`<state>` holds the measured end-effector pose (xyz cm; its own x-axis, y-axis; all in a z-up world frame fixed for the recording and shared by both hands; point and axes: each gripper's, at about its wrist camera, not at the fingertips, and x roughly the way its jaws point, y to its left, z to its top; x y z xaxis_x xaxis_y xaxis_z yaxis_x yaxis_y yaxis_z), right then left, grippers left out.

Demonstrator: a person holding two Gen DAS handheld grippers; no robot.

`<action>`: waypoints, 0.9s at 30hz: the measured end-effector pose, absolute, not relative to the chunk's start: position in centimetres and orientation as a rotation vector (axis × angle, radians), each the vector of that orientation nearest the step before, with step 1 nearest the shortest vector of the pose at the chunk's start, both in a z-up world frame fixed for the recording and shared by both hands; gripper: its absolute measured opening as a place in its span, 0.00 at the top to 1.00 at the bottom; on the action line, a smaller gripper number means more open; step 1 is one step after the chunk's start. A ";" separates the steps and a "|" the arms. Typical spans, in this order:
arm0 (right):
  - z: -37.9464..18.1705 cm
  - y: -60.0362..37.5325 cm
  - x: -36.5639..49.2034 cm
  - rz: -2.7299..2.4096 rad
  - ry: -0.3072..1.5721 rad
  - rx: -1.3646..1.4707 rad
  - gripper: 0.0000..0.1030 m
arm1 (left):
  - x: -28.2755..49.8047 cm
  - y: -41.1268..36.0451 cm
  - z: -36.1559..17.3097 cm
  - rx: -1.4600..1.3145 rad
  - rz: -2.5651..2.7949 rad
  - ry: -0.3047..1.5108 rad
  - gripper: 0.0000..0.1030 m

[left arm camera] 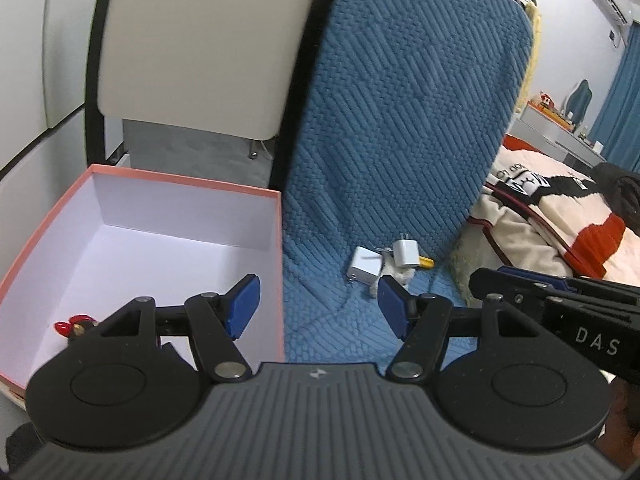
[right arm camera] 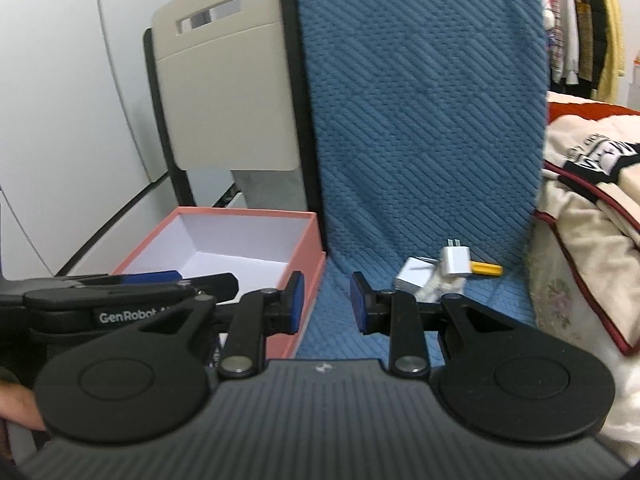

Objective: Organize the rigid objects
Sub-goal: 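Withdraw both tools from the box back toward the chair seat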

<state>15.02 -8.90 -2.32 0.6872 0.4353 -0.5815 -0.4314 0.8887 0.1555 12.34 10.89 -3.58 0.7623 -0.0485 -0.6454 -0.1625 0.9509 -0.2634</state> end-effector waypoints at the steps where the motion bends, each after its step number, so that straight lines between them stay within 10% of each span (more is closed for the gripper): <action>1: -2.3 -9.3 14.9 0.481 0.650 0.010 0.71 | 12.4 10.5 -3.7 -0.313 0.058 0.705 0.32; 27: -7.8 -18.4 12.3 0.329 0.696 0.014 0.71 | 12.7 2.0 -7.4 -0.220 -0.030 0.764 0.30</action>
<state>12.31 -18.38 -7.80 0.7182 0.3020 -0.6268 -0.2926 0.9485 0.1217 12.74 1.96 -7.43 0.7225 -0.1066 -0.6832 -0.0526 0.9767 -0.2080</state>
